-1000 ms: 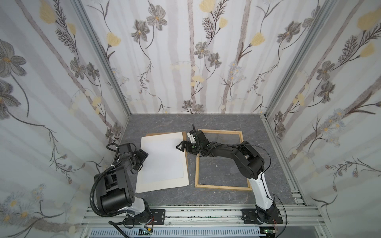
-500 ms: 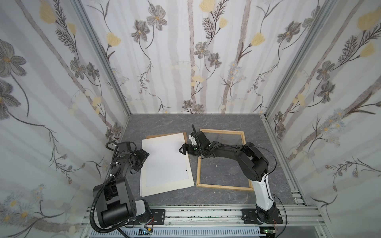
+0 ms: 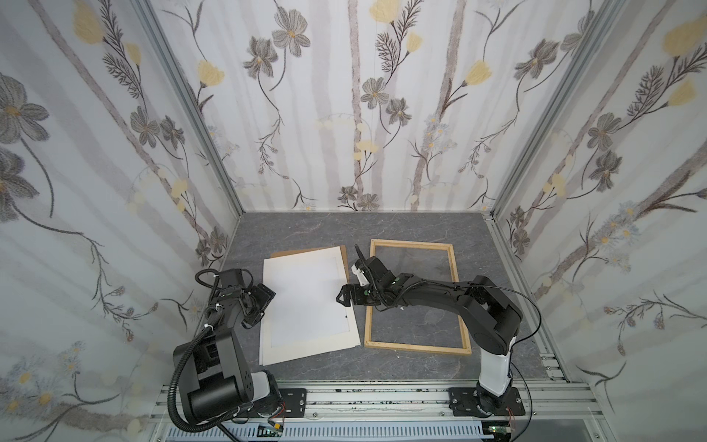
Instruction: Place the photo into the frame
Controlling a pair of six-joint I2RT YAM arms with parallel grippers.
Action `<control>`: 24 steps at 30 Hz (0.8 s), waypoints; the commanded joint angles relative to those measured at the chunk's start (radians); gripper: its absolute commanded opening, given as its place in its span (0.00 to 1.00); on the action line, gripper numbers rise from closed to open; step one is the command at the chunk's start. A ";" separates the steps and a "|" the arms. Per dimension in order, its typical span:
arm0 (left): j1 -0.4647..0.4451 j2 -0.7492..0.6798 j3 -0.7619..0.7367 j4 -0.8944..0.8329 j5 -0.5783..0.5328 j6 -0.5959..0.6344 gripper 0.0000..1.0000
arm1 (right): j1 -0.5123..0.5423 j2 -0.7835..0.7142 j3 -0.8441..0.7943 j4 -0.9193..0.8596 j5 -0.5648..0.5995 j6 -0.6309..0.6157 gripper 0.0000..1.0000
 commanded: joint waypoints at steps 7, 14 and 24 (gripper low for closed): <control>0.045 -0.014 -0.034 0.051 -0.010 -0.014 0.81 | 0.053 -0.022 -0.065 -0.038 0.013 0.016 0.98; 0.045 -0.023 -0.118 0.113 0.006 -0.056 0.81 | 0.070 -0.038 -0.112 -0.036 -0.014 0.031 0.97; 0.026 -0.035 -0.198 0.175 0.053 -0.085 0.81 | 0.072 -0.027 -0.132 0.122 -0.122 0.117 0.96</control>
